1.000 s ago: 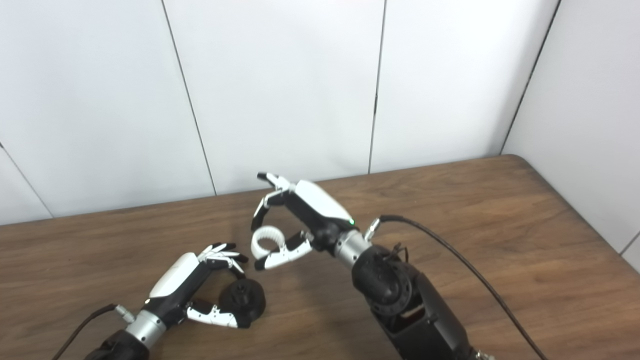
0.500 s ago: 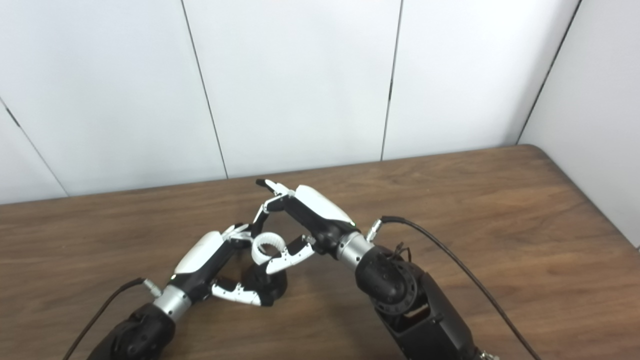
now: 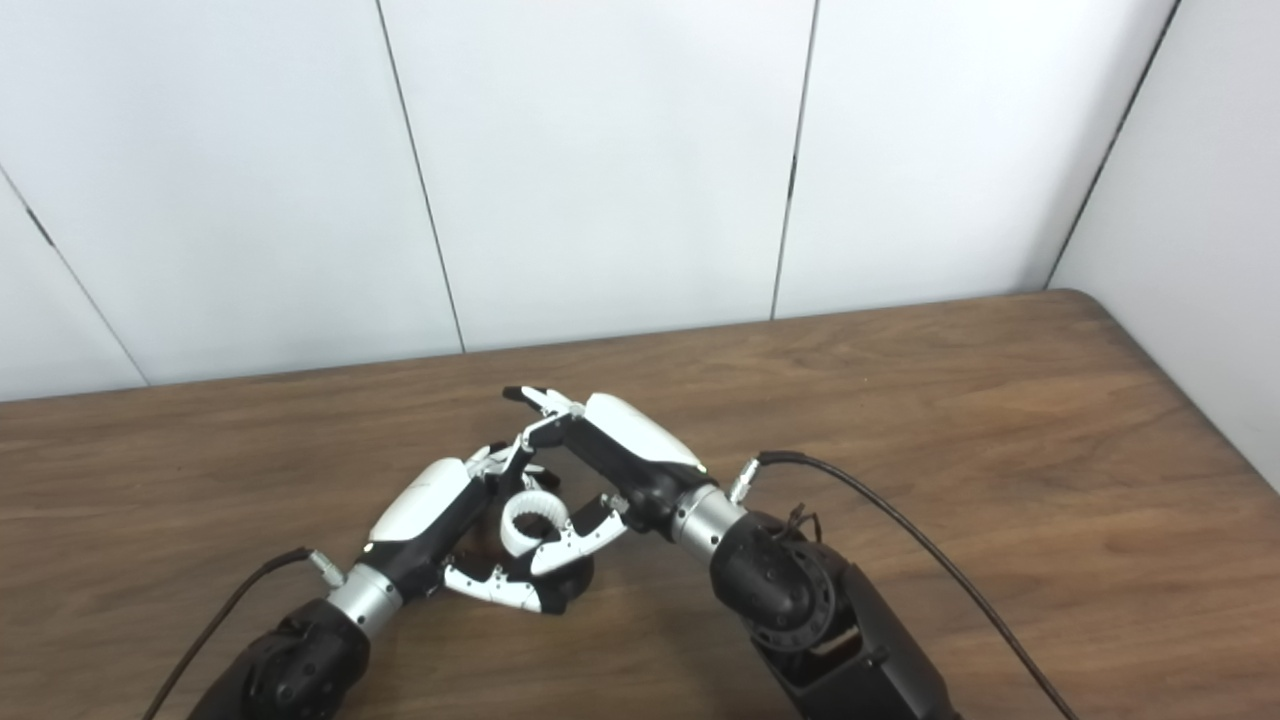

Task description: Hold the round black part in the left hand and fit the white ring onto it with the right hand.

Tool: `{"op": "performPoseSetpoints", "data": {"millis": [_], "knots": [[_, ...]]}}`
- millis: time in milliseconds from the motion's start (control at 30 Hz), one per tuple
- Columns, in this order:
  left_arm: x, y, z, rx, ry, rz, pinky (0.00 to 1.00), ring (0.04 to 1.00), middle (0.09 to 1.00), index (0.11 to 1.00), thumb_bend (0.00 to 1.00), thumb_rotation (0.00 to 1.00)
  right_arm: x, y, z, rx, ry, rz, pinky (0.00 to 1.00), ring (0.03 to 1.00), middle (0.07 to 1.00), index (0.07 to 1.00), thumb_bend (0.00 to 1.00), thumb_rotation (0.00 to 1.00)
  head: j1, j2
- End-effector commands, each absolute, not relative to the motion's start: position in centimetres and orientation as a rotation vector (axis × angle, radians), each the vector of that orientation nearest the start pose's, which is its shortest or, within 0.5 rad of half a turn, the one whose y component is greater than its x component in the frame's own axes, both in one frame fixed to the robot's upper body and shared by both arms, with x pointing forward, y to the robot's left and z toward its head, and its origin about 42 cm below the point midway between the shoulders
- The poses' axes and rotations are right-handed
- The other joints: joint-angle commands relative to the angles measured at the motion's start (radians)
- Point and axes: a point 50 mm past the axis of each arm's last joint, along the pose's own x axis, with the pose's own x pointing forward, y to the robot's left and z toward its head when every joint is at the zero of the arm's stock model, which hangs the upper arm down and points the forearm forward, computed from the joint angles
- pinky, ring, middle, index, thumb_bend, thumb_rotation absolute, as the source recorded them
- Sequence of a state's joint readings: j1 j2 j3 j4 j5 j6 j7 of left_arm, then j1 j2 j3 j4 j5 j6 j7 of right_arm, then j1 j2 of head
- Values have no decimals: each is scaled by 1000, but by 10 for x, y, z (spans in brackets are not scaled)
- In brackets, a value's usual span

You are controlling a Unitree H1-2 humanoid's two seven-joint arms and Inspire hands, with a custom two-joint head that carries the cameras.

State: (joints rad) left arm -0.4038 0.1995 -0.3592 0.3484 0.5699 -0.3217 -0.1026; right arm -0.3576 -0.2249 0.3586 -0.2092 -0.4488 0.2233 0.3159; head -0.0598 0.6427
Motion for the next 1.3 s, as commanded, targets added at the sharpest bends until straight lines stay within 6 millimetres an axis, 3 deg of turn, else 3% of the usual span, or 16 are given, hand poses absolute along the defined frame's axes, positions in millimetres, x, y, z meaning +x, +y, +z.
{"op": "performPoseSetpoints", "data": {"millis": [0, 400, 1267], "knots": [[393, 148, 148, 862, -447, -576, 1000, 942, 789, 472, 515, 55, 350, -140, 235, -754, -367, 547, 1000, 1000, 975, 477, 510, 125, 0, 1], [383, 154, 152, 853, -451, -591, 1000, 944, 795, 472, 515, 55, 353, -143, 222, -789, -353, 564, 1000, 1000, 979, 476, 510, 128, -1, 3], [379, 158, 155, 849, -441, -589, 1000, 947, 801, 472, 516, 54, 361, -152, 220, -791, -332, 544, 1000, 1000, 985, 477, 510, 128, -4, 12]]}}
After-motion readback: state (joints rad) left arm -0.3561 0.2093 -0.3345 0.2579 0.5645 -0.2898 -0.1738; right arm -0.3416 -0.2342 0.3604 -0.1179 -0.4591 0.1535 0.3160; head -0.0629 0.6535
